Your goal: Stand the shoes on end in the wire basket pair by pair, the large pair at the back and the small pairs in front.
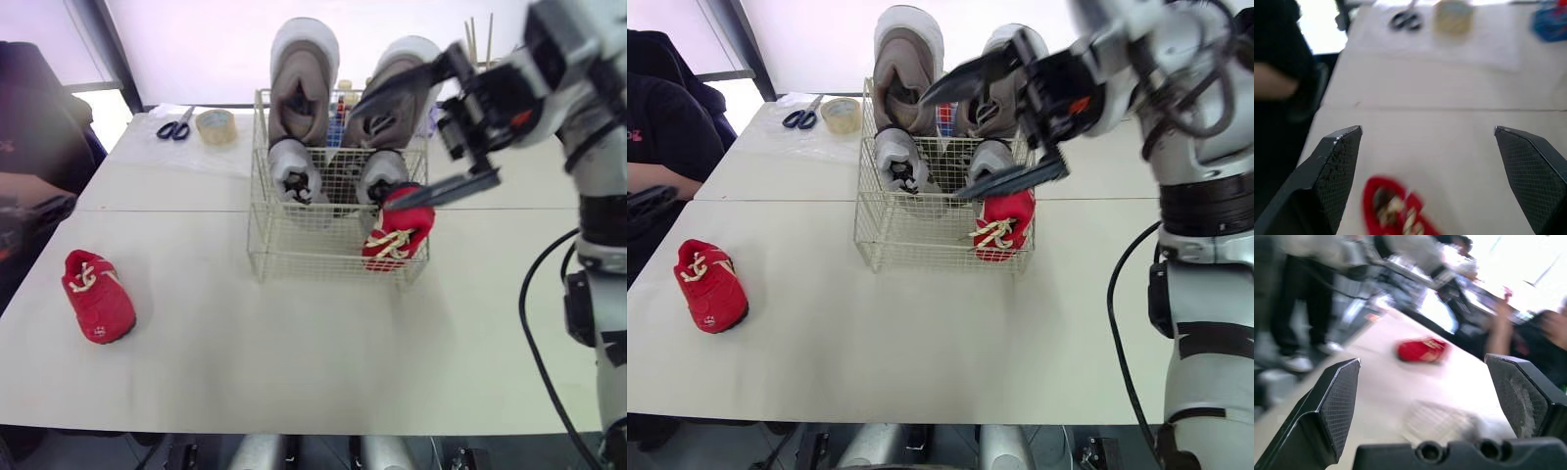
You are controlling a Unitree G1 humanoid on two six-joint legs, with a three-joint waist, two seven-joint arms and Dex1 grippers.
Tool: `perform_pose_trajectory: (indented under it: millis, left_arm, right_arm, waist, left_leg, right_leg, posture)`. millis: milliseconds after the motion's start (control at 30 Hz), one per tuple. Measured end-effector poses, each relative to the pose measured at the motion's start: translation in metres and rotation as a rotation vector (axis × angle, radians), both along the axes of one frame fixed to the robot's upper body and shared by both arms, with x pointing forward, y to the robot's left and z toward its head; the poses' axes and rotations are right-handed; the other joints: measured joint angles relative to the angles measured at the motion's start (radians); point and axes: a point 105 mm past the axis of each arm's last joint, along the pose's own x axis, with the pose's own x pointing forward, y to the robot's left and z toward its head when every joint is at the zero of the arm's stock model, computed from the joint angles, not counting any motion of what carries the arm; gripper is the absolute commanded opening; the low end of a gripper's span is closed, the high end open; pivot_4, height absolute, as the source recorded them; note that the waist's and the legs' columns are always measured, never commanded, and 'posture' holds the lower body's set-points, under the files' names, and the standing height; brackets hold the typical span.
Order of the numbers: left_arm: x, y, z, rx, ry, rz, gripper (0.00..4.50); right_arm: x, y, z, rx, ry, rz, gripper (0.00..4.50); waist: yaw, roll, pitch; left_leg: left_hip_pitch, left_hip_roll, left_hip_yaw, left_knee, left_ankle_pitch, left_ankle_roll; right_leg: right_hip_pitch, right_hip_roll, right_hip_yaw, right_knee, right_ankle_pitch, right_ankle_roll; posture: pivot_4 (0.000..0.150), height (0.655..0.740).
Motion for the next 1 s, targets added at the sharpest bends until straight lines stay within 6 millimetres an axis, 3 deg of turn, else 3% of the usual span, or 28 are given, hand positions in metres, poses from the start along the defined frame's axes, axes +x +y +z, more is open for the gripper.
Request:
perform_pose_trajectory:
  millis: [133, 267, 533, 833, 933, 1000]
  left_arm:
    - [-0.026, 0.035, -0.022, -0.055, 0.117, 0.227, 4.5]
    - [-0.033, 0.043, -0.051, -0.143, 0.186, 0.277, 4.5]
    - [0.004, 0.043, -0.093, -0.26, 0.263, 0.2, 4.5]
    - [0.043, 0.047, -0.122, -0.272, 0.303, 0.149, 4.5]
    - [0.053, 0.046, -0.133, -0.267, 0.322, 0.134, 3.62]
    - [0.061, 0.044, -0.136, -0.268, 0.321, 0.114, 2.55]
  right_arm:
    - [0.003, 0.01, -0.022, -0.042, 0.027, 0.041, 4.47]
    - [0.003, 0.011, -0.022, -0.033, 0.022, 0.053, 4.47]
    - [0.003, 0.012, -0.02, -0.02, 0.051, 0.061, 4.47]
    - [-0.001, 0.004, -0.009, -0.006, 0.05, 0.028, 4.47]
    - [0.0, 0.003, -0.008, -0.007, 0.048, 0.007, 4.5]
    - [0.001, 0.003, -0.008, -0.011, 0.052, -0.004, 4.5]
  waist:
    - [0.003, -0.001, 0.0]
    - [0.005, -0.002, -0.001]
    - [0.001, -0.004, -0.002]
    - [0.0, -0.004, -0.002]
    - [0.0, -0.004, -0.002]
    - [0.0, -0.004, -0.002]
  left_leg:
    - [0.0, -0.001, 0.0, 0.002, -0.001, -0.002]
    - [0.001, -0.001, -0.001, 0.002, -0.001, -0.002]
    - [0.001, -0.001, -0.001, 0.001, -0.001, -0.003]
    - [0.001, -0.001, 0.0, 0.001, -0.001, -0.003]
    - [0.0, -0.001, 0.0, 0.001, -0.001, -0.002]
    - [0.0, -0.001, 0.0, 0.001, -0.001, -0.002]
  right_leg:
    - [0.0, 0.0, 0.0, 0.0, 0.0, 0.0]
    - [0.0, 0.0, -0.001, 0.0, 0.0, 0.0]
    - [0.0, 0.0, -0.001, 0.0, 0.0, 0.0]
    - [0.0, 0.0, -0.001, 0.0, 0.0, 0.0]
    - [0.0, -0.001, -0.001, 0.0, 0.0, 0.0]
    - [0.0, -0.001, -0.001, 0.0, 0.0, 0.0]
  posture:
    - [0.15, 0.74]
    - [0.15, 0.74]
    - [0.15, 0.74]
    - [0.15, 0.74]
    - [0.15, 0.74]
    - [0.15, 0.74]
